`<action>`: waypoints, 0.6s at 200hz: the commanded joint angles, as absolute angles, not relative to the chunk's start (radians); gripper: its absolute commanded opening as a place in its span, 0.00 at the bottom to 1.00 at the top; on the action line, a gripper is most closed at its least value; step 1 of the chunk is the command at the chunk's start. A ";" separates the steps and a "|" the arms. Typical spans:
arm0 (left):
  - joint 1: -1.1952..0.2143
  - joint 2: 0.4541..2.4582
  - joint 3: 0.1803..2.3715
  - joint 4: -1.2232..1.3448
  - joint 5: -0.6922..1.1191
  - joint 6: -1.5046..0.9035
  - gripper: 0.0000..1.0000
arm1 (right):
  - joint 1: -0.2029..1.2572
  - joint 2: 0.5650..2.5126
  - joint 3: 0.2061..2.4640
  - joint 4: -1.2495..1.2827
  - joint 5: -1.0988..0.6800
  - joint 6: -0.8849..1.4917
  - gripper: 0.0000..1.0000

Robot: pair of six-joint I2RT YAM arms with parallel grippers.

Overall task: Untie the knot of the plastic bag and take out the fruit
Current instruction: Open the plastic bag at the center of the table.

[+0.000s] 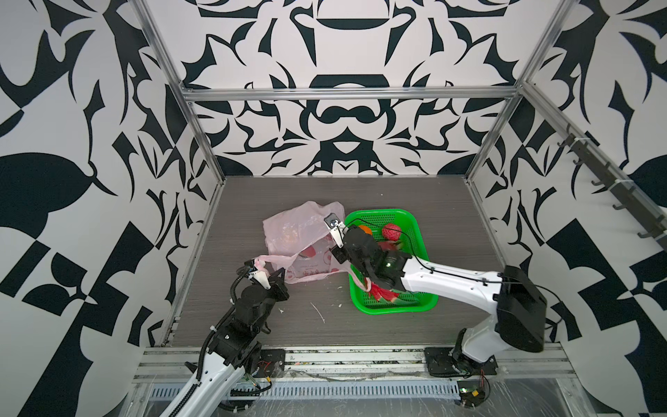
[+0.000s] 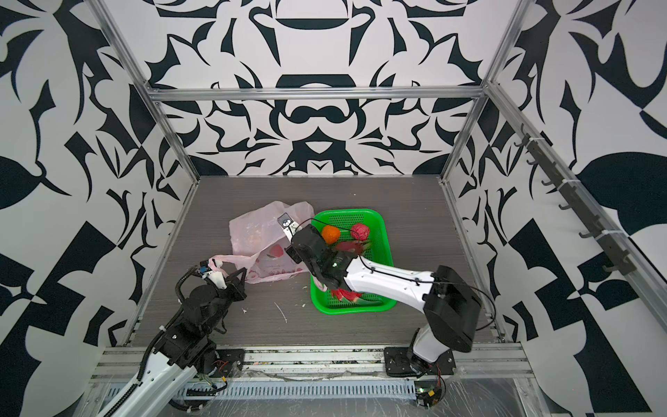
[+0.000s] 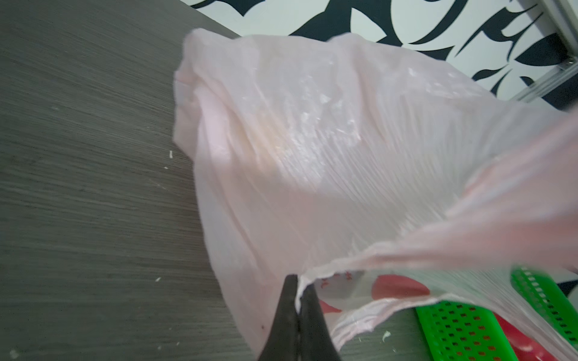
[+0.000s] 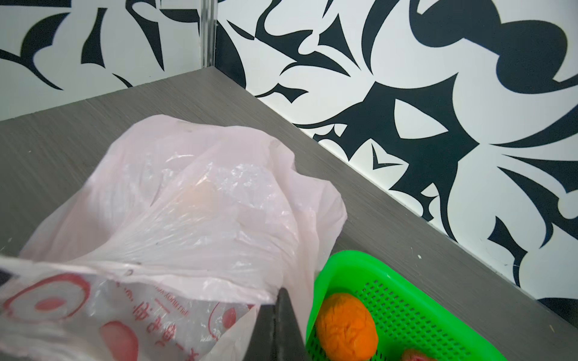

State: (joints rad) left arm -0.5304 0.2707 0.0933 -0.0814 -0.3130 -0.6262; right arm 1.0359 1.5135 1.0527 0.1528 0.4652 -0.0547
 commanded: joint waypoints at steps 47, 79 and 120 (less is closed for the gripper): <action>-0.533 0.541 0.104 0.102 -0.418 -0.692 0.00 | 1.133 1.367 0.910 0.130 0.562 0.110 0.00; -0.534 0.641 0.125 0.180 -0.463 -0.683 0.00 | 1.196 1.341 0.894 0.136 0.620 0.103 0.00; -0.535 0.681 0.120 0.259 -0.523 -0.674 0.00 | 1.288 1.249 0.824 0.116 0.740 0.133 0.00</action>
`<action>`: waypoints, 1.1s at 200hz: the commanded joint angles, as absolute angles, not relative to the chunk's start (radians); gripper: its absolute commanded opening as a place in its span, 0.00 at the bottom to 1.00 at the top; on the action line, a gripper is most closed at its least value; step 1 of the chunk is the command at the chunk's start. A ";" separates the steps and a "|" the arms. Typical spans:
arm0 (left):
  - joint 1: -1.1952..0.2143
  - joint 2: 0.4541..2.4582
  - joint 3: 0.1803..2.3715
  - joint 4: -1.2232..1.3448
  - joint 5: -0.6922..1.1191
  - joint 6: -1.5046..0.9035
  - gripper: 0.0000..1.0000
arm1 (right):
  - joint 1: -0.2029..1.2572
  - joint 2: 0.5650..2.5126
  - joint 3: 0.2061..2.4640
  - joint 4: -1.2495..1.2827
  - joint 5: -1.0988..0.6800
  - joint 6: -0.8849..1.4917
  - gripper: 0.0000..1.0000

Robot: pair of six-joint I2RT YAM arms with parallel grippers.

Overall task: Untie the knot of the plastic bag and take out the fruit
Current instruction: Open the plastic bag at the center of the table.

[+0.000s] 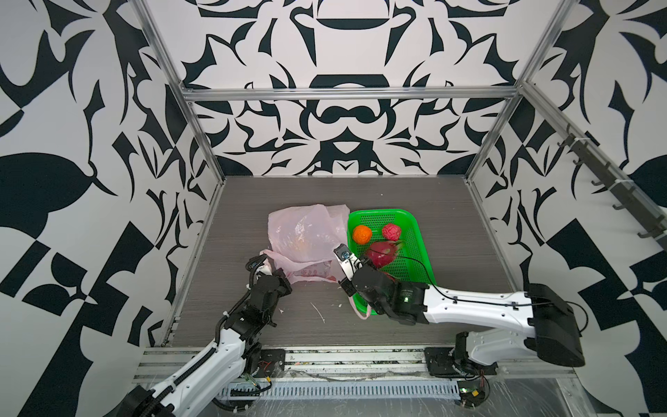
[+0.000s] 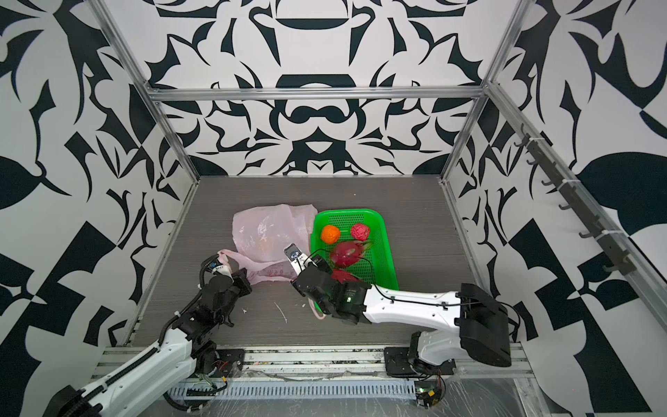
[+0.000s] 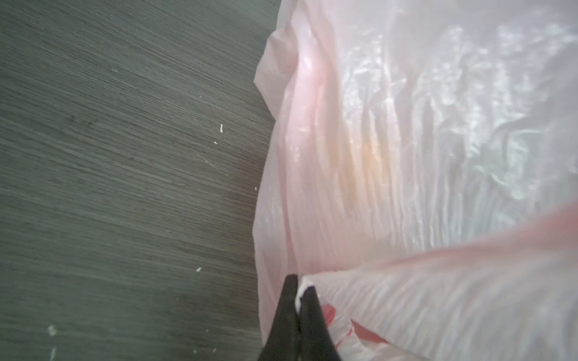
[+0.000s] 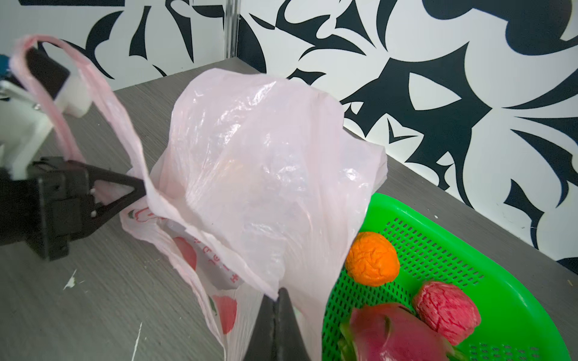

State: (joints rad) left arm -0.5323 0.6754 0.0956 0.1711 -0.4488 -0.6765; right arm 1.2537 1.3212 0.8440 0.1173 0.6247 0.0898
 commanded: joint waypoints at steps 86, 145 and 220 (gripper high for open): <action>-0.535 0.532 0.098 0.204 -0.459 -0.612 0.00 | 1.296 1.340 0.933 0.008 0.681 0.233 0.28; -0.535 0.360 0.063 0.096 -0.382 -0.592 0.00 | 1.297 1.308 1.060 -0.181 0.646 0.334 0.56; -0.535 0.285 0.048 0.064 -0.325 -0.598 0.00 | 1.266 1.593 1.315 -0.317 0.434 0.467 0.51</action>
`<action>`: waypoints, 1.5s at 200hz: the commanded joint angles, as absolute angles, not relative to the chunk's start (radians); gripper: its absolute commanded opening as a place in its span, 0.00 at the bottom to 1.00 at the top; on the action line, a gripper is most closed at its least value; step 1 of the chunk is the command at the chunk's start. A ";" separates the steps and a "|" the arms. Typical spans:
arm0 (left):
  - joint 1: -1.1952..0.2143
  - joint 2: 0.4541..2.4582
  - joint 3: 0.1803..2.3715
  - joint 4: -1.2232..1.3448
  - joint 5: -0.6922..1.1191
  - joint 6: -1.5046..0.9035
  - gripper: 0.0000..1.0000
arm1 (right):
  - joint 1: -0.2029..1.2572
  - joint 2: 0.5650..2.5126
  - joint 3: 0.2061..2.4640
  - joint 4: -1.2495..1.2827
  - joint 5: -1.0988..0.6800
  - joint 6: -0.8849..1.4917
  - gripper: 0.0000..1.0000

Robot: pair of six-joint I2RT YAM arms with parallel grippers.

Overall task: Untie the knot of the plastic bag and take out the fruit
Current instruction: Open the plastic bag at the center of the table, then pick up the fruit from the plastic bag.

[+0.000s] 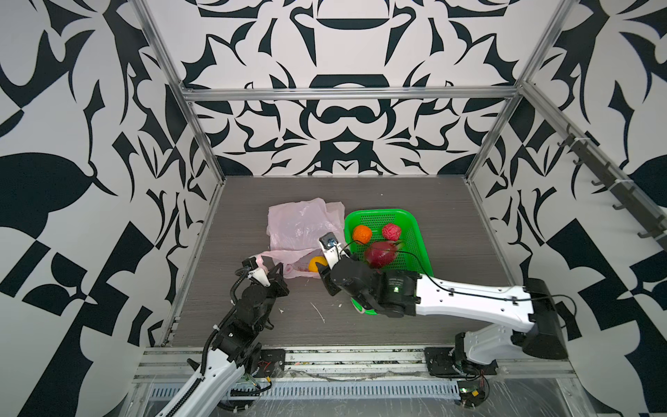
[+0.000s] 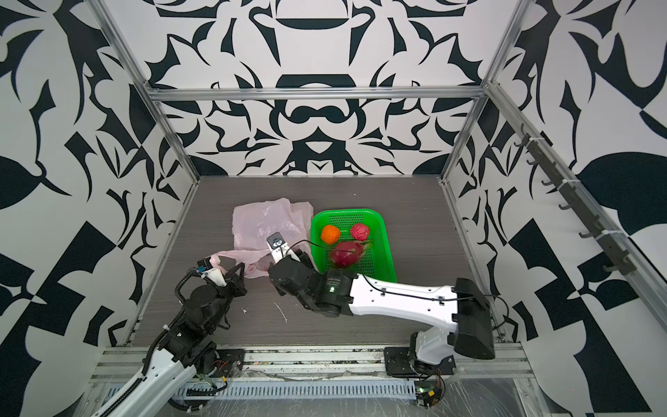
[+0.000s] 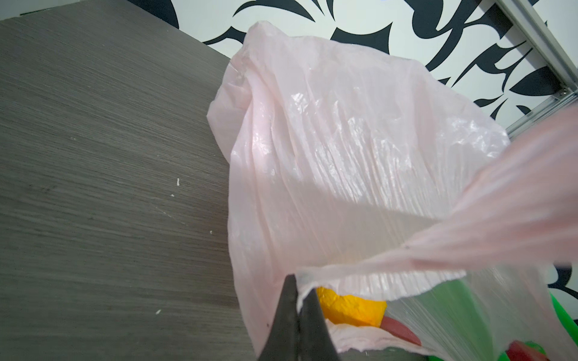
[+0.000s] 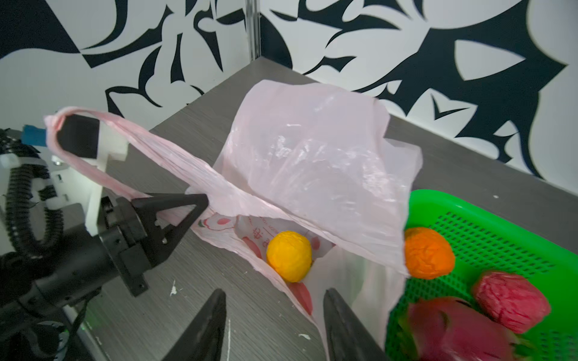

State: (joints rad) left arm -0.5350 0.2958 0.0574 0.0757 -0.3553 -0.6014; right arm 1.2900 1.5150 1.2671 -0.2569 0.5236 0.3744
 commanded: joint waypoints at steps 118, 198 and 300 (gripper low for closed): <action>-0.535 0.217 0.017 0.054 -0.281 -0.605 0.00 | 1.118 1.898 1.443 -0.233 0.362 0.676 0.66; -0.535 0.205 -0.003 0.071 -0.263 -0.612 0.00 | 1.099 2.019 1.528 -0.307 0.432 0.718 0.92; -0.535 0.214 -0.005 0.083 -0.264 -0.616 0.00 | 1.086 2.084 1.529 -0.311 0.381 0.736 0.73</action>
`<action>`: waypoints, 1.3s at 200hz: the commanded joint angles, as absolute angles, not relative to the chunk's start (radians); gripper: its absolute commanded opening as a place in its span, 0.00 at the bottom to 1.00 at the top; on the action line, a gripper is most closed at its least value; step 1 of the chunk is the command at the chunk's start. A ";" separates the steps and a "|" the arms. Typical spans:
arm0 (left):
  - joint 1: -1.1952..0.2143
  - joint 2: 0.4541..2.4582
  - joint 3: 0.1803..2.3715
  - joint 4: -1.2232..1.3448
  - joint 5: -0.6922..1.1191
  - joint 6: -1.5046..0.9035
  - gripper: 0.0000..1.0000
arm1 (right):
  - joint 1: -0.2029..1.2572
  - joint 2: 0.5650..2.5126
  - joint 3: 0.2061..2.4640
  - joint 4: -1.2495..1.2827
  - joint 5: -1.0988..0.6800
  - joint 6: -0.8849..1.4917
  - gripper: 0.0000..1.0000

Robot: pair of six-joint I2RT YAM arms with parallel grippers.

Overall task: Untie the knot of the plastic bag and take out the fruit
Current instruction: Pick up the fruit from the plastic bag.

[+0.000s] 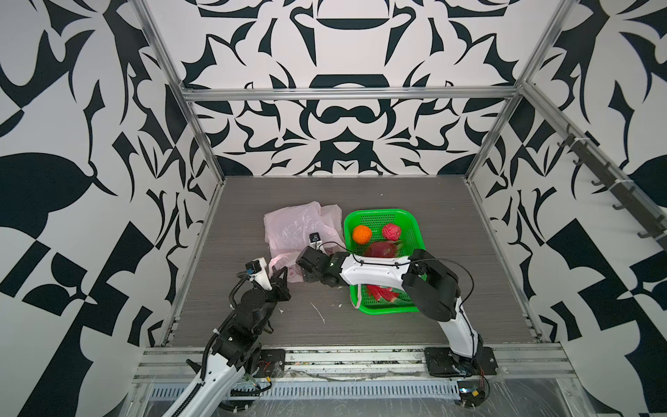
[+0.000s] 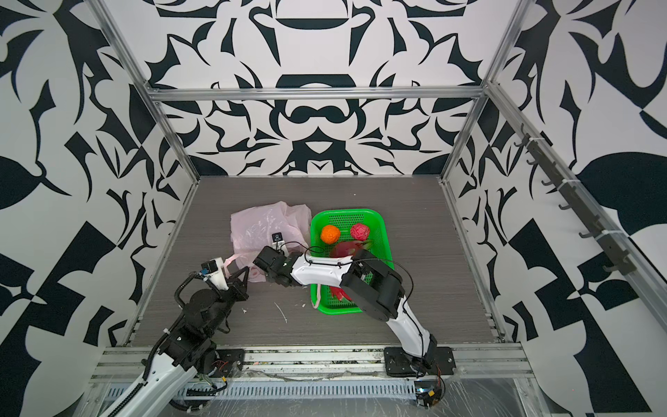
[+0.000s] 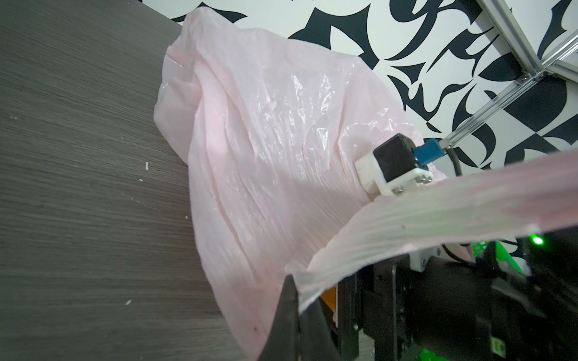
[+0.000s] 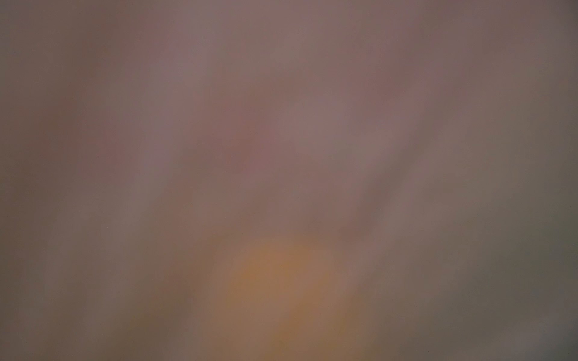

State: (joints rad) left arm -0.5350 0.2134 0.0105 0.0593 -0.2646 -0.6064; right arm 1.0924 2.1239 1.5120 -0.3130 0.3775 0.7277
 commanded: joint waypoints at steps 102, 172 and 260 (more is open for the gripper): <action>-0.535 0.248 0.007 0.081 -0.317 -0.643 0.00 | 1.138 1.741 1.360 -0.320 0.297 0.623 0.32; -0.535 0.340 0.034 0.078 -0.387 -0.662 0.00 | 1.135 1.397 1.237 -0.461 0.287 0.579 0.20; -0.535 0.593 0.172 0.061 -0.461 -0.670 0.00 | 0.762 1.162 0.925 -0.500 0.292 0.482 0.18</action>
